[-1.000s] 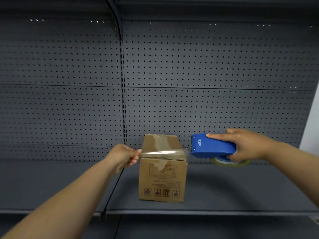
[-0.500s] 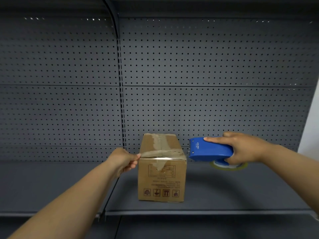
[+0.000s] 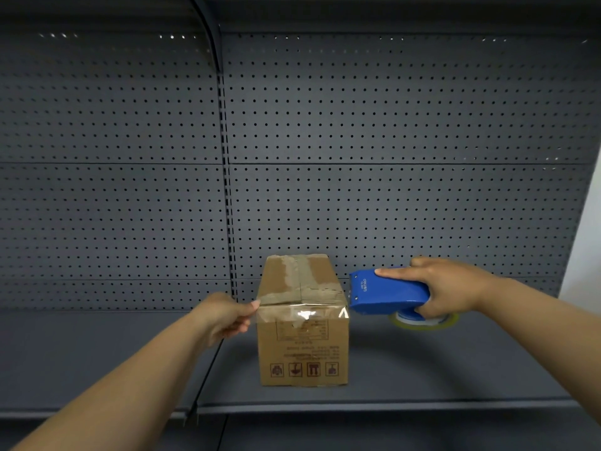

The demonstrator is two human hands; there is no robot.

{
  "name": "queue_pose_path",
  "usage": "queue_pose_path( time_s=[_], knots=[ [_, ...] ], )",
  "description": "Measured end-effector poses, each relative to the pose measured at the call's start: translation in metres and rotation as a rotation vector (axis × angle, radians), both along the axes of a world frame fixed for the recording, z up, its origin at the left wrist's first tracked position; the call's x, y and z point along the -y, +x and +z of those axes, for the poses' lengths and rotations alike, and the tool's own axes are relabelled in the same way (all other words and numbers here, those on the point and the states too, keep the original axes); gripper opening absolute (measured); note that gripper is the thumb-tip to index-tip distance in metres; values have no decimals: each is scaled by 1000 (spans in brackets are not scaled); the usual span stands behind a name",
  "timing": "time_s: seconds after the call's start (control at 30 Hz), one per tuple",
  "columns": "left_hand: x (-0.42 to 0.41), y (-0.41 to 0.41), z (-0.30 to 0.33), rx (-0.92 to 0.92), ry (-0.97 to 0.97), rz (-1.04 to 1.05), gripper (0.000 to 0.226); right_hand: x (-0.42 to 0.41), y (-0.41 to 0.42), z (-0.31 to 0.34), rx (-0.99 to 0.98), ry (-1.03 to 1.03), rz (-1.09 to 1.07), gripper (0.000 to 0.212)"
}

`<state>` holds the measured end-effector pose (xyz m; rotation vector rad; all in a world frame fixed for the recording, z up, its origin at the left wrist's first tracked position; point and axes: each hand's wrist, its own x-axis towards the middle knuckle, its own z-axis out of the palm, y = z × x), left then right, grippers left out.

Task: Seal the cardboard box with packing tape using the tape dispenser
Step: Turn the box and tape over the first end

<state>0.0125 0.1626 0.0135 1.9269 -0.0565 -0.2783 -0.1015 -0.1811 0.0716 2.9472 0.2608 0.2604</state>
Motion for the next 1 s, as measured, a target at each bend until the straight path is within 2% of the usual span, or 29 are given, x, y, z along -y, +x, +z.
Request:
queue_pose_path(
  time_s=[0.13,0.2,0.27,0.33,0.37,0.43,0.47,0.53,0.63,0.77,0.87,1.0],
  knots=[
    [-11,-1,-23,157,276,-73,40,8,1,0,-3,-25,-10,76],
    [-13,1,-33,170,276,-58,41,14,1,-2,-2,-27,-23,75],
    [-11,6,-30,242,320,52,35,17,1,-3,-1,-12,-26,76],
    [-1,5,-15,522,415,199,20,16,3,-4,0,4,-19,77],
    [7,0,-5,707,440,209,21,15,5,-4,1,9,-11,78],
    [29,-14,13,999,505,29,36,15,7,-5,-4,23,3,80],
    [42,-20,18,1064,573,-108,42,15,9,-6,-3,27,13,81],
    [65,-27,18,1100,749,-326,49,17,11,-6,2,30,29,82],
    [79,-22,4,1072,951,-460,55,20,11,-6,-1,28,31,82],
    [75,-10,-19,1126,1033,-419,74,27,8,-8,-11,49,24,82],
    [71,-2,-28,1119,1052,-334,65,27,9,-11,-22,70,39,83],
    [69,5,-36,1167,1011,-303,64,30,14,-12,-42,78,58,86]
  ],
)
